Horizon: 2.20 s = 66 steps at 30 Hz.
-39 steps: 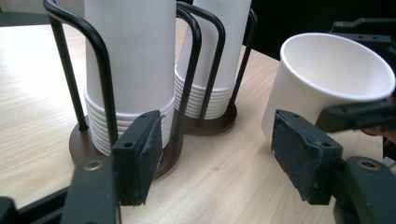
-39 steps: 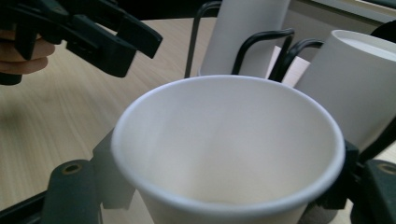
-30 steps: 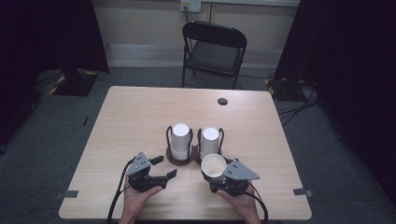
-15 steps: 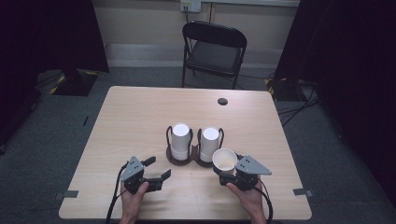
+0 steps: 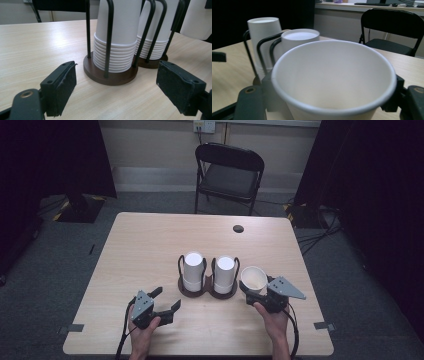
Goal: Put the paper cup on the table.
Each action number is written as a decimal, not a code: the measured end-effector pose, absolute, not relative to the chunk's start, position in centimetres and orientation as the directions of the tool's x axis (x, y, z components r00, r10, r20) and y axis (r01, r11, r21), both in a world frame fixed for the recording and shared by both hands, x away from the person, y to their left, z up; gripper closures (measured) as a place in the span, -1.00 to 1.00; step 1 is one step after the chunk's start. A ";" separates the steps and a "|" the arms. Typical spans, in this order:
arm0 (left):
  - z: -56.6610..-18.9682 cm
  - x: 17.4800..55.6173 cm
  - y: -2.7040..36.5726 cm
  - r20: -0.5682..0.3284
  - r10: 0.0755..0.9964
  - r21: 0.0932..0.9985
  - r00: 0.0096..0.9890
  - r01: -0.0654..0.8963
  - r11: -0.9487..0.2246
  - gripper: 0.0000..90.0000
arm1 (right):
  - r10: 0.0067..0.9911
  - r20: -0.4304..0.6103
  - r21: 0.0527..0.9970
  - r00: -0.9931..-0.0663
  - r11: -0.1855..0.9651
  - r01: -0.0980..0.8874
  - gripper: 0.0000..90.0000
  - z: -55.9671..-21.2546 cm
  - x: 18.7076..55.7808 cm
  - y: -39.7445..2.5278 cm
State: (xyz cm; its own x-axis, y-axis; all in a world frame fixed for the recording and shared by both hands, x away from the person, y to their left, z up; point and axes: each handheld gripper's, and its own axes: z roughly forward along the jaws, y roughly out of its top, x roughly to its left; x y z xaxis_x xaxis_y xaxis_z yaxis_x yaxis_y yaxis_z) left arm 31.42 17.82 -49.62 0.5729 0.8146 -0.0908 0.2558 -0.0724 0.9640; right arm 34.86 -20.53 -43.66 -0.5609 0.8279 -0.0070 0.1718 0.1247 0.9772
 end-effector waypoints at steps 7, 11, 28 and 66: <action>-49.6 31.3 17.8 -0.083 0.842 0.969 0.533 0.241 -0.057 -0.59 | 0.860 0.017 0.979 -0.509 0.090 0.184 -0.46 -43.6 36.9 -21.5; -49.7 31.3 17.7 -0.077 0.843 0.970 0.533 0.235 -0.060 -0.59 | 0.878 0.019 0.979 -0.479 0.081 0.186 -0.46 -43.7 37.7 -21.8; -49.7 31.1 17.6 -0.053 0.841 0.973 0.539 0.217 -0.077 -0.59 | 0.914 0.013 0.978 -0.405 0.073 0.196 -0.46 -43.5 41.3 -22.6; -49.7 31.2 17.7 -0.075 0.847 0.971 0.526 0.231 -0.058 -0.61 | 0.942 0.055 0.945 -0.330 0.058 0.322 -0.49 -48.8 45.6 -23.3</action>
State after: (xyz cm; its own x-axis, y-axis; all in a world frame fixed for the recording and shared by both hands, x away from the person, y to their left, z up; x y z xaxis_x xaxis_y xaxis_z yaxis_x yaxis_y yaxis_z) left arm 31.21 17.70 -49.67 0.5264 0.8469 -0.0746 0.2306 -0.0578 0.9713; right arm 45.61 -23.26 -48.75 -0.3297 0.9425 0.0550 0.3223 0.0577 0.9449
